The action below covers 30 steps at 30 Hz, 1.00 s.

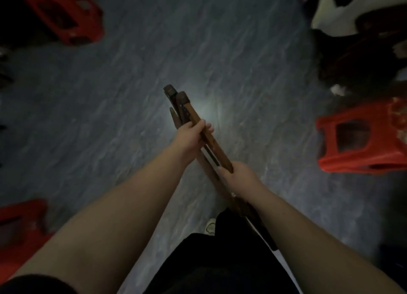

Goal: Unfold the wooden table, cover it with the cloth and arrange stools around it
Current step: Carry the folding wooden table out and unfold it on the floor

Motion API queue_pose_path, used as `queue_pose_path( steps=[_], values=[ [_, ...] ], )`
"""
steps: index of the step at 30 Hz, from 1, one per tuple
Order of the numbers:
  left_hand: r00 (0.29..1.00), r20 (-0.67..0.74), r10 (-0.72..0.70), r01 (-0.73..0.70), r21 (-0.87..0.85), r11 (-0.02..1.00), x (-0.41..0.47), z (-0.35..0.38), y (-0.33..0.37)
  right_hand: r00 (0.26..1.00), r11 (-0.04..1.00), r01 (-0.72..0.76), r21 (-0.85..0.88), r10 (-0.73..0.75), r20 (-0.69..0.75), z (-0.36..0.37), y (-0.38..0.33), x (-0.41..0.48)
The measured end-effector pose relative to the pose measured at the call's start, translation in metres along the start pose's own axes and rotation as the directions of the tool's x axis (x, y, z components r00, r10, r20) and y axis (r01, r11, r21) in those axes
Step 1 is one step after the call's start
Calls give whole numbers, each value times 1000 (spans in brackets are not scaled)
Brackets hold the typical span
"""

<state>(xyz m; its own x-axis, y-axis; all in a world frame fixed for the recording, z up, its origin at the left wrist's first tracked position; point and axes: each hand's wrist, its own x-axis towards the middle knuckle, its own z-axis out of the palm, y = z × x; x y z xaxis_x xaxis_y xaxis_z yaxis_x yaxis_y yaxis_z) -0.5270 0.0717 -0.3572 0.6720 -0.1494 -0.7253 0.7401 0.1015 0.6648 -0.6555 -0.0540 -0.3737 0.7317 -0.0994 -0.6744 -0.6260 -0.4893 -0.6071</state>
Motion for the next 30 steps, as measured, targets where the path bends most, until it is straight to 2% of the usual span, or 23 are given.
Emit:
queue_pose_path(
  steps=[3, 7, 12, 17, 21, 26, 30],
  values=[
    [999, -37, 24, -25, -45, 999, 28, -24, 21, 999, 999, 17, 46, -18, 30, 16, -28, 42],
    [997, -71, -8, 1, -92, 996, 60, -43, 41, 1000, 998, 21, 64, -21, -1, 38, -71, 86],
    [993, -110, -52, 42, -91, 995, 116, -77, 63, 999, 993, -51, 104, 51, 4, 77, -118, 140],
    [994, -4, -107, 107, 21, 994, 196, -116, 63, 978, 971, -177, 162, 192, -77, 118, -141, 204],
    [989, 59, -135, 129, 96, 987, 244, -133, 54, 953, 938, -266, 222, 291, -89, 145, -140, 242],
    [986, 101, -136, 119, 157, 980, 289, -147, 31, 940, 909, -268, 320, 319, -118, 176, -127, 285],
    [993, 77, -89, 71, 217, 974, 314, -160, 22, 938, 901, -285, 327, 333, -98, 193, -123, 305]
  ],
)
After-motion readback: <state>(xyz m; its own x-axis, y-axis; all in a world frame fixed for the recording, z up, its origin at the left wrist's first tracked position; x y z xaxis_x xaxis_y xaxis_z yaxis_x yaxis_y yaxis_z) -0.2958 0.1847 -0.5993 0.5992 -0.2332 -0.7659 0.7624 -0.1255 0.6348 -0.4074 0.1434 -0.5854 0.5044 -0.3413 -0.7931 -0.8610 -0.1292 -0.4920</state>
